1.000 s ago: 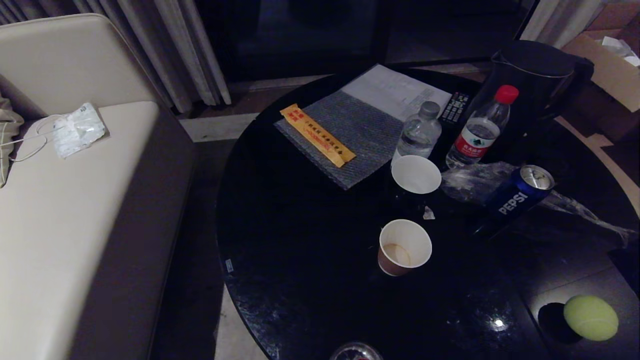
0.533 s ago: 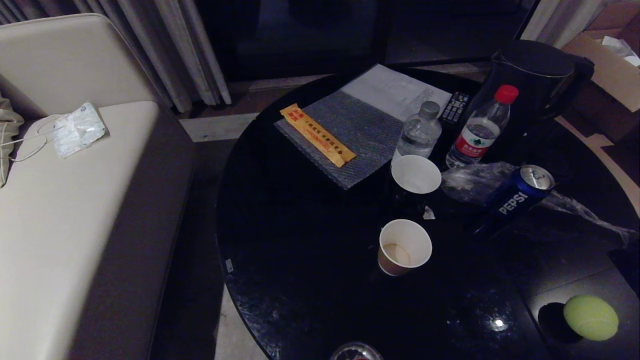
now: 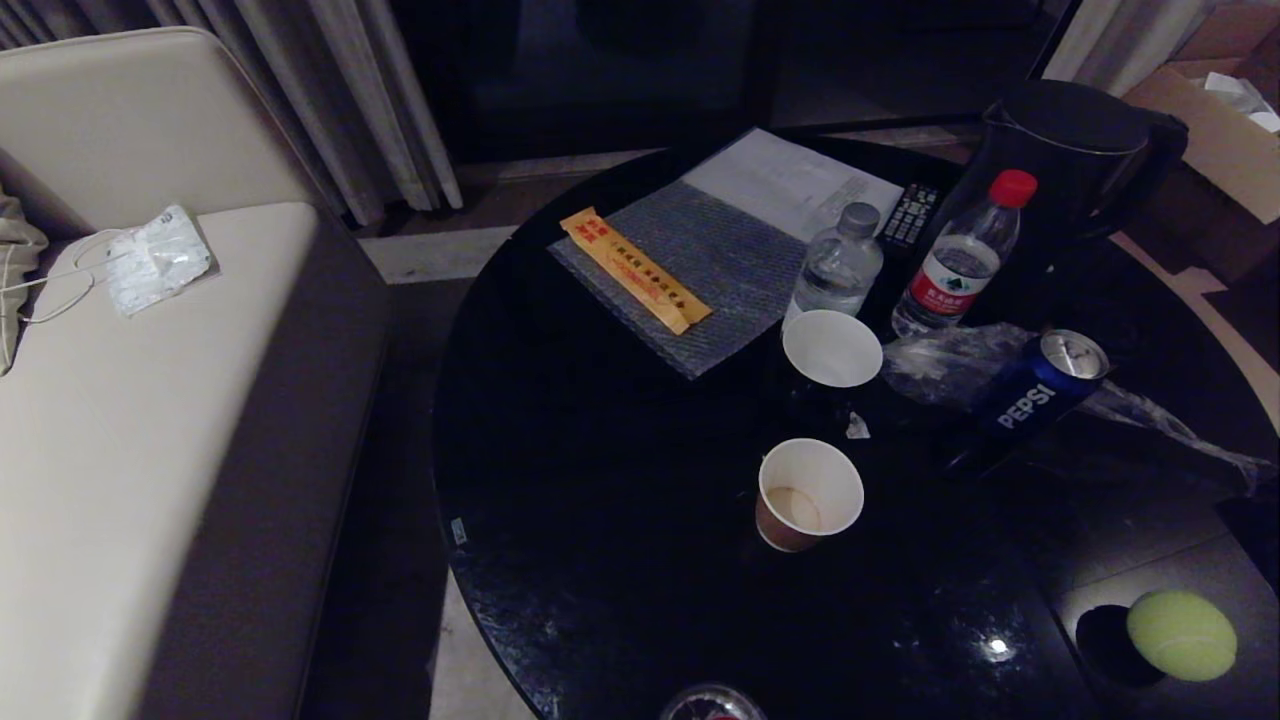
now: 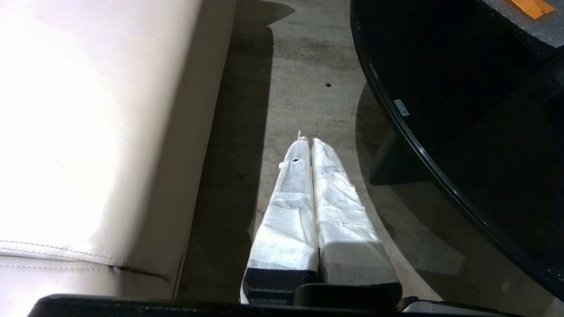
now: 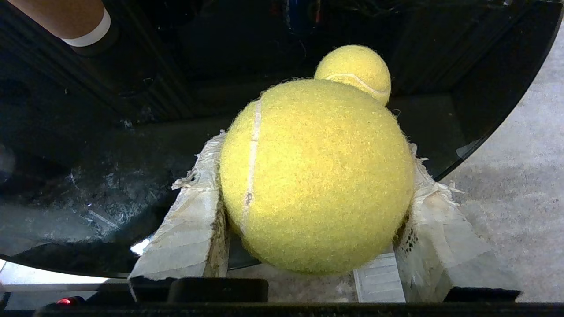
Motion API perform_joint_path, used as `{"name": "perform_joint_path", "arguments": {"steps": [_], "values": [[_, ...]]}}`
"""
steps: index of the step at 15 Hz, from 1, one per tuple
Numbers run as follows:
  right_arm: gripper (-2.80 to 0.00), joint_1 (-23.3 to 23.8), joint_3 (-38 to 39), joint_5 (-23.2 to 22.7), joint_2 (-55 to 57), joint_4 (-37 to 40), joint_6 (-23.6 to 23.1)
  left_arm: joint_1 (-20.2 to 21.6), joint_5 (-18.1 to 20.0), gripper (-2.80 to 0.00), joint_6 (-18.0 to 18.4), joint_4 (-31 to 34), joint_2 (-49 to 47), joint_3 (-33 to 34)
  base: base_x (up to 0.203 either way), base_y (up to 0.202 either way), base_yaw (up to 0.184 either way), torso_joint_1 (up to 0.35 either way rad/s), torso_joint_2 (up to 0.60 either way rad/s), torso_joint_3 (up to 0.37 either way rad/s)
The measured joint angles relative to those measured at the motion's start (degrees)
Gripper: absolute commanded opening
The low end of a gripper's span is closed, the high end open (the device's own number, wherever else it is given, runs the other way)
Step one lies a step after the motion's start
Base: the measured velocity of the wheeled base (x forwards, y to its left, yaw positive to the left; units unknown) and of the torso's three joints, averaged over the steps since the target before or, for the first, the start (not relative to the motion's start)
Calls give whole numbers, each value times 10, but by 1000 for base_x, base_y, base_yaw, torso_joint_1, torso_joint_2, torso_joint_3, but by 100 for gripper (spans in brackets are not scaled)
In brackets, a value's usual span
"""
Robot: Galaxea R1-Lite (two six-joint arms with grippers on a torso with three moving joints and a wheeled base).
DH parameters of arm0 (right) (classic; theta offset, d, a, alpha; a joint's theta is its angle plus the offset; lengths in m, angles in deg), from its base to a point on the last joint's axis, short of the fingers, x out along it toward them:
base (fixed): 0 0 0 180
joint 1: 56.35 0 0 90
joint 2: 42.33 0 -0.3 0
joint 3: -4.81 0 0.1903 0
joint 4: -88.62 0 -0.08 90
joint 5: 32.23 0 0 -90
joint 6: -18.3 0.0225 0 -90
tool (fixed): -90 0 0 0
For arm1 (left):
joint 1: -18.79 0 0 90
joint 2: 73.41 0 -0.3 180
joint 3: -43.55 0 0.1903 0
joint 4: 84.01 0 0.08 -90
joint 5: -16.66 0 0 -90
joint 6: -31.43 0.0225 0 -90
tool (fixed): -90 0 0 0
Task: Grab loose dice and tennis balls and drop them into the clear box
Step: Put the ball in the box
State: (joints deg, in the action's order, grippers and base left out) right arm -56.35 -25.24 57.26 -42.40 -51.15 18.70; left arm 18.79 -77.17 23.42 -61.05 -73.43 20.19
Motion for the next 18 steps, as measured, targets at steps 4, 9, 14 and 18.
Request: {"name": "perform_joint_path", "arguments": {"steps": [4,9,14,18], "values": [[-280,0,0,0,0,1,0,0,0,-280,-1,0,0,0,0,0,0,0,0,0],[-280,0,0,0,0,1,0,0,0,-280,-1,0,0,0,0,0,0,4,1,92],[-280,0,0,0,0,2,0,0,0,-280,-1,0,0,0,0,0,0,1,2,198],[-280,0,0,0,0,2,0,0,0,-280,-1,0,0,0,0,0,0,3,4,201]]}}
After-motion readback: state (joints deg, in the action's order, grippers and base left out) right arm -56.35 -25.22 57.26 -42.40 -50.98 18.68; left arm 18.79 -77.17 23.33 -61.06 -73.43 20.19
